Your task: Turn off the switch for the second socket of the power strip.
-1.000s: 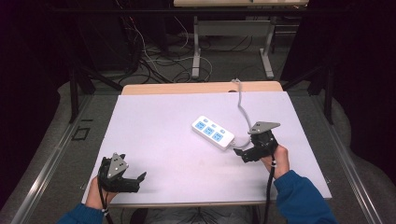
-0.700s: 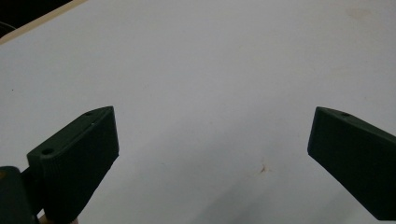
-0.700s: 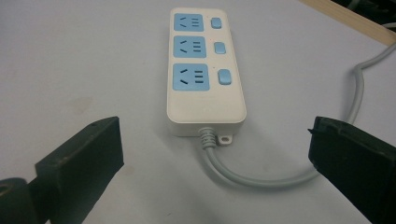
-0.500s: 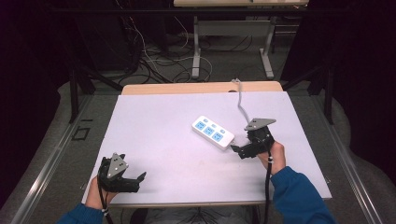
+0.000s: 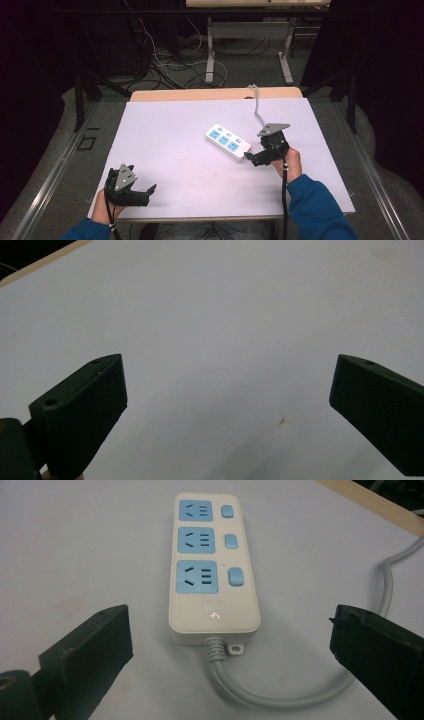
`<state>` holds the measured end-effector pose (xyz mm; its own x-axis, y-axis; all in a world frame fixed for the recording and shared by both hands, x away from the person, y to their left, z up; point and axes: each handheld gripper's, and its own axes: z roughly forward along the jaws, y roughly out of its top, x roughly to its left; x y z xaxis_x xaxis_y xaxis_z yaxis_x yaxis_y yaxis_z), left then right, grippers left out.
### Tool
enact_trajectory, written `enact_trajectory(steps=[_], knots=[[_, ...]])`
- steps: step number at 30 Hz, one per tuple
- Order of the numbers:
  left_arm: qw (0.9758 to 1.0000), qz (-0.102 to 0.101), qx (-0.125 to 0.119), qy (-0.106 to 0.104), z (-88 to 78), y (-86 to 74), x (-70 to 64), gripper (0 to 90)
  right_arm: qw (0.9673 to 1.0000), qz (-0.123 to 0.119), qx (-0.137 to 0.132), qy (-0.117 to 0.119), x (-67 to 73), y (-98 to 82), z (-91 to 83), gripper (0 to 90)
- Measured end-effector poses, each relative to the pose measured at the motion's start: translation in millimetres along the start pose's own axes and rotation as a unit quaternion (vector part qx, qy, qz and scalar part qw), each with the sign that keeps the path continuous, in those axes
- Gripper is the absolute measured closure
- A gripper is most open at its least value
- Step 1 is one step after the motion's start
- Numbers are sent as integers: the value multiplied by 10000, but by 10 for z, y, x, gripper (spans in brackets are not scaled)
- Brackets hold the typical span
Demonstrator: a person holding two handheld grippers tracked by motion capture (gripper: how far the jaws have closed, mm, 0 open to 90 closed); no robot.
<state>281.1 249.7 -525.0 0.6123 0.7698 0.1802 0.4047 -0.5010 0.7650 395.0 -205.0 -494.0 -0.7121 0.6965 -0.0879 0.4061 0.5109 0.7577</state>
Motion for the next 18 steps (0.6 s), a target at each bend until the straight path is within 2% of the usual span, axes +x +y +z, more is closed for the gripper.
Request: enact_trajectory(steps=[6,7,13,14,18], knots=[[10000,1,0,-3,1,0,1,19,10000,-15,-60,-8,-4,36,64,29],[10000,1,1,-2,1,0,0,19,10000,-15,34,7,-5,47,64,29],[10000,-1,0,3,1,0,1,19,10000,-19,4,-18,-22,85,126,30],[10000,-1,3,0,1,0,0,19,9999,-10,109,14,-27,98,125,30],[10000,-5,3,-3,2,0,-2,19,10000,13,59,-28,-36,127,166,31]])
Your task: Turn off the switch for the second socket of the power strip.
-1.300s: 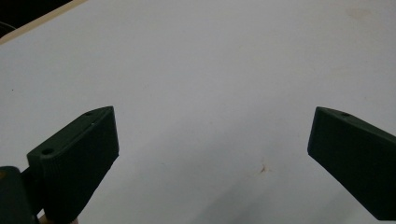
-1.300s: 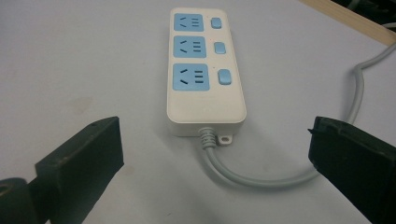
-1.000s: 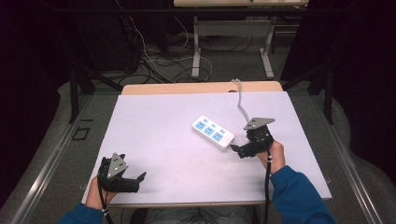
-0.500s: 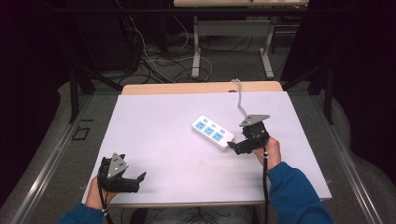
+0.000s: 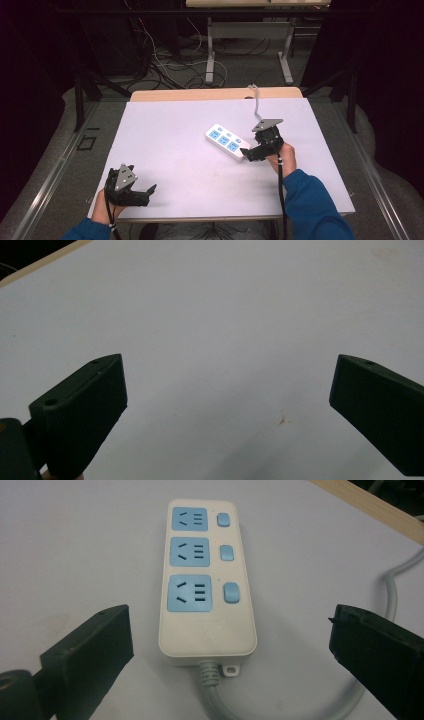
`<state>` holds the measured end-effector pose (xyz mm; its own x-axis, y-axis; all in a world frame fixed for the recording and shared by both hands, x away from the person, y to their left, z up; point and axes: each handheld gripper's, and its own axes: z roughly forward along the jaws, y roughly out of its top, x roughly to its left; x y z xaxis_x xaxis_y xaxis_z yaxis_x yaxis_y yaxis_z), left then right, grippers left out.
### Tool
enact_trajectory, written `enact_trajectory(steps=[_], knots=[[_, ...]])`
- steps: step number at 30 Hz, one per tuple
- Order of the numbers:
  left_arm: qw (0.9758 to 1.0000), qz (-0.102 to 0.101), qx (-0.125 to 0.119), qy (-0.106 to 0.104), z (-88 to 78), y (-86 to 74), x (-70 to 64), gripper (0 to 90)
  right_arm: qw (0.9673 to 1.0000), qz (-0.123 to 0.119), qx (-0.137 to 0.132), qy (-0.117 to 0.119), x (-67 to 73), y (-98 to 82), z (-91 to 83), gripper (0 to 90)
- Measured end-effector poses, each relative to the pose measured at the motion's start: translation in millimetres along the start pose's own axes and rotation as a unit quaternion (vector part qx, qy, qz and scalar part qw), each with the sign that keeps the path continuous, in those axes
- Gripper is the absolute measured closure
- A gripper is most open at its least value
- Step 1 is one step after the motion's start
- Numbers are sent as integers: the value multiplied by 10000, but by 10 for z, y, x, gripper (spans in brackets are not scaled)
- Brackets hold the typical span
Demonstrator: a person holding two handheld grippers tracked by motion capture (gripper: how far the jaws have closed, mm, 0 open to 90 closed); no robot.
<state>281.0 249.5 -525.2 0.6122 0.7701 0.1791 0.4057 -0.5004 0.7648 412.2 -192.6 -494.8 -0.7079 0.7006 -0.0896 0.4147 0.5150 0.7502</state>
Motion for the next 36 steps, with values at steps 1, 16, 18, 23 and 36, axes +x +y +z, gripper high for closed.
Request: enact_trajectory(steps=[1,16,18,23,36], knots=[[10000,-2,2,3,0,0,1,19,10000,-30,-26,-15,-5,8,10,31],[10000,1,-1,6,1,0,2,19,10000,83,-34,-38,-67,122,140,30],[10000,-3,5,1,1,0,2,19,9998,114,-114,-77,-75,132,164,30],[10000,7,-4,11,1,0,4,19,9997,135,-147,-121,-100,166,210,18],[10000,-5,2,3,1,0,3,19,9992,310,-175,-169,-179,205,336,0]])
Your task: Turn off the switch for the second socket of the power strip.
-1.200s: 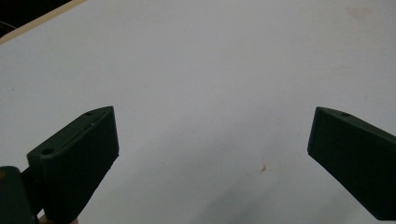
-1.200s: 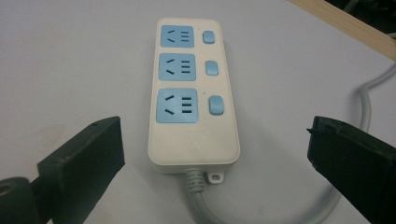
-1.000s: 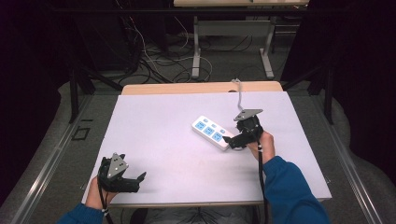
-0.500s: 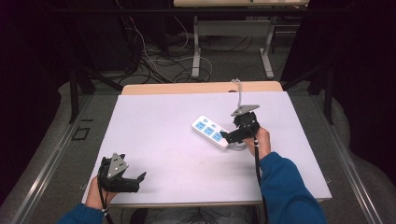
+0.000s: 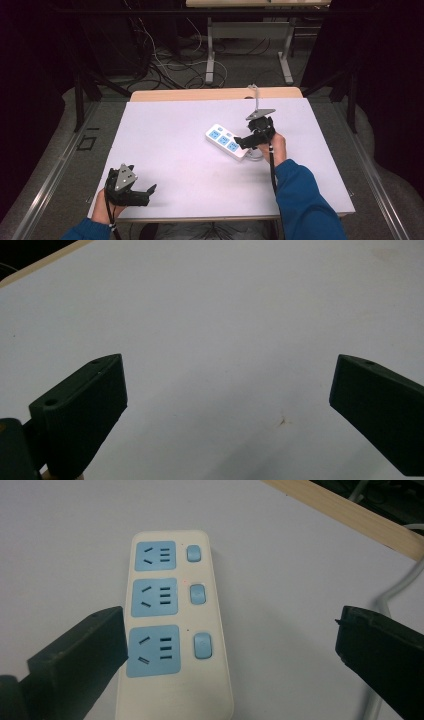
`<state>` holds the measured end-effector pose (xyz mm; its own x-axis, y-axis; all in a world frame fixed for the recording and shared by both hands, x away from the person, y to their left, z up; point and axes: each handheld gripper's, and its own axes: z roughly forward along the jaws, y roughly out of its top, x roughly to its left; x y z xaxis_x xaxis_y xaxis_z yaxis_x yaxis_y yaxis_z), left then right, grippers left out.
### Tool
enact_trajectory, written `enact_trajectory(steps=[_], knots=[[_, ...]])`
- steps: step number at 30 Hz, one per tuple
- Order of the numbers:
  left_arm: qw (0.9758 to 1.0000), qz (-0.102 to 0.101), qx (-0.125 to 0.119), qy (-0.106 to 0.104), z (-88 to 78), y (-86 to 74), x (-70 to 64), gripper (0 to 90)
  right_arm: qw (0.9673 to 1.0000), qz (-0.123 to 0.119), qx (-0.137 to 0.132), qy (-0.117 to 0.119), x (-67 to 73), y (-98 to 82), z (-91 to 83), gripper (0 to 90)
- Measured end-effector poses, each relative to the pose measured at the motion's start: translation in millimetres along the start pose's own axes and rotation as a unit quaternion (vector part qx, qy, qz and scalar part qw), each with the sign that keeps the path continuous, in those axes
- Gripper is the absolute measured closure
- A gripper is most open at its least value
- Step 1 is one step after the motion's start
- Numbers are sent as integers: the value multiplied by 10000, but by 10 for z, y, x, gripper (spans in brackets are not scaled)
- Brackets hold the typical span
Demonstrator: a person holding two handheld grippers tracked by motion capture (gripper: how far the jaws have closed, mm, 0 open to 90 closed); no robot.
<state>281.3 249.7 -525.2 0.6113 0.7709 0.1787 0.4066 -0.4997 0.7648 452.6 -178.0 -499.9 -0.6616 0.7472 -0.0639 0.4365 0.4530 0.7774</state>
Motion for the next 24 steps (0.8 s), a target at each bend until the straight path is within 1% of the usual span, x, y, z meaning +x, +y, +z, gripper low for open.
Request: enact_trajectory(steps=[1,2,4,6,11,12,13,14,16,18,20,21,23,24], knots=[[10000,7,-6,6,0,1,1,19,10000,8,5,-8,-11,1,12,0],[10000,7,-6,6,0,1,1,19,10000,-17,14,-65,-21,4,24,0],[10000,5,-8,9,0,1,1,19,9999,60,39,-131,-36,8,44,0],[10000,3,-9,8,1,0,1,19,9999,122,31,-118,-52,13,68,0],[10000,-3,-9,8,2,0,2,19,9998,168,8,-95,-65,34,116,0],[10000,-9,-4,5,2,-1,2,19,9999,130,12,-89,-66,36,125,0],[10000,-8,0,4,2,-1,2,19,9998,163,-12,-88,-56,39,141,0],[10000,-2,-6,25,2,-1,2,19,9999,130,24,-87,-57,44,147,0],[10000,-6,-23,18,6,-3,1,19,9999,150,57,-54,-51,51,161,0],[10000,-8,-22,16,6,-3,1,19,9999,123,52,-52,-51,59,174,0],[10000,-6,-8,9,3,-2,2,19,9999,146,45,-76,-44,62,190,0],[10000,-12,-26,29,6,-3,0,19,9998,104,63,-131,-49,63,198,0],[10000,-8,-19,30,5,-3,1,19,9998,117,66,-142,-60,62,216,0],[10000,-7,-8,25,2,-2,2,19,9997,163,85,-136,-60,59,223,0]])
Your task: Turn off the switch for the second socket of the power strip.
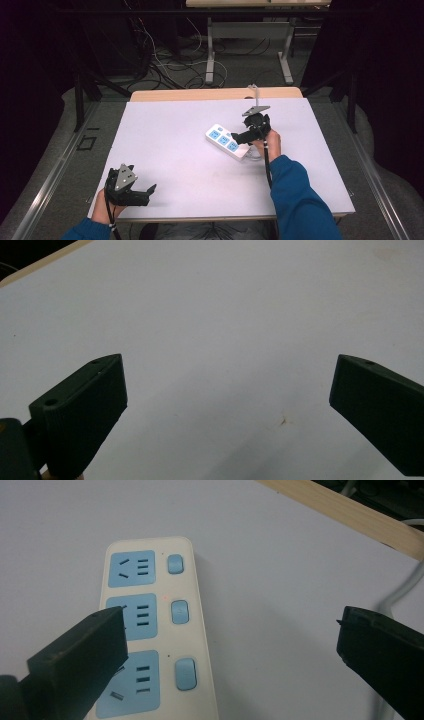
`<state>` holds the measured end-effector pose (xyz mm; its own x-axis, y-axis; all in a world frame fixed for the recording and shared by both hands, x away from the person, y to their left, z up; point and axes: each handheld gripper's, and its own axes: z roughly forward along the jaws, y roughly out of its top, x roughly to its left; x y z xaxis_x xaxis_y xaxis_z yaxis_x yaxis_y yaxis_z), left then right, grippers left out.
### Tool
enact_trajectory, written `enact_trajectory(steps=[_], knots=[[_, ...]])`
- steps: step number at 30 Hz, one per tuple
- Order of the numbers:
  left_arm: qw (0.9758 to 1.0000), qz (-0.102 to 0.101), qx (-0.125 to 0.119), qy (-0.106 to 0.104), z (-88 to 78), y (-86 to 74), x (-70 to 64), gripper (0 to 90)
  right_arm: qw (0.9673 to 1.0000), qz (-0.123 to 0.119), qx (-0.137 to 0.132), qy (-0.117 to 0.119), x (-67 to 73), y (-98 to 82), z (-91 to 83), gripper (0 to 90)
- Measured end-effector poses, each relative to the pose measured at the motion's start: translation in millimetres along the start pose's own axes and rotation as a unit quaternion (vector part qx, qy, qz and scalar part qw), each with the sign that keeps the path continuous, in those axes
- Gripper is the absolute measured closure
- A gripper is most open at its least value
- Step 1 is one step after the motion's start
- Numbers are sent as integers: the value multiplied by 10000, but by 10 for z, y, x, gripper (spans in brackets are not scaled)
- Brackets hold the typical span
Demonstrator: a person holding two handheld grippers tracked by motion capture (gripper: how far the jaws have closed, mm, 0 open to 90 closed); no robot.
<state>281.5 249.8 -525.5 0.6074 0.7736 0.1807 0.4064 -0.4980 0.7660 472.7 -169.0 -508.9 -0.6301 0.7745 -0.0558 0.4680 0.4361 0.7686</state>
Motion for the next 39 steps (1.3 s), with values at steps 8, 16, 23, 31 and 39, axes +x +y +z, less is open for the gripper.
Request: enact_trajectory(steps=[8,16,23,31,39], knots=[[10000,6,3,2,-2,0,3,19,9999,119,-60,48,-21,24,48,0],[10000,1,-5,-14,-2,0,3,19,9999,135,-90,26,33,53,88,166],[10000,-11,-15,-15,-3,0,1,19,9997,161,-144,96,51,51,98,466],[10000,-14,-18,-17,-4,0,2,19,9996,160,-141,193,80,56,112,816],[10000,-15,-16,-26,-4,2,2,19,9992,195,-326,146,118,68,110,900]])
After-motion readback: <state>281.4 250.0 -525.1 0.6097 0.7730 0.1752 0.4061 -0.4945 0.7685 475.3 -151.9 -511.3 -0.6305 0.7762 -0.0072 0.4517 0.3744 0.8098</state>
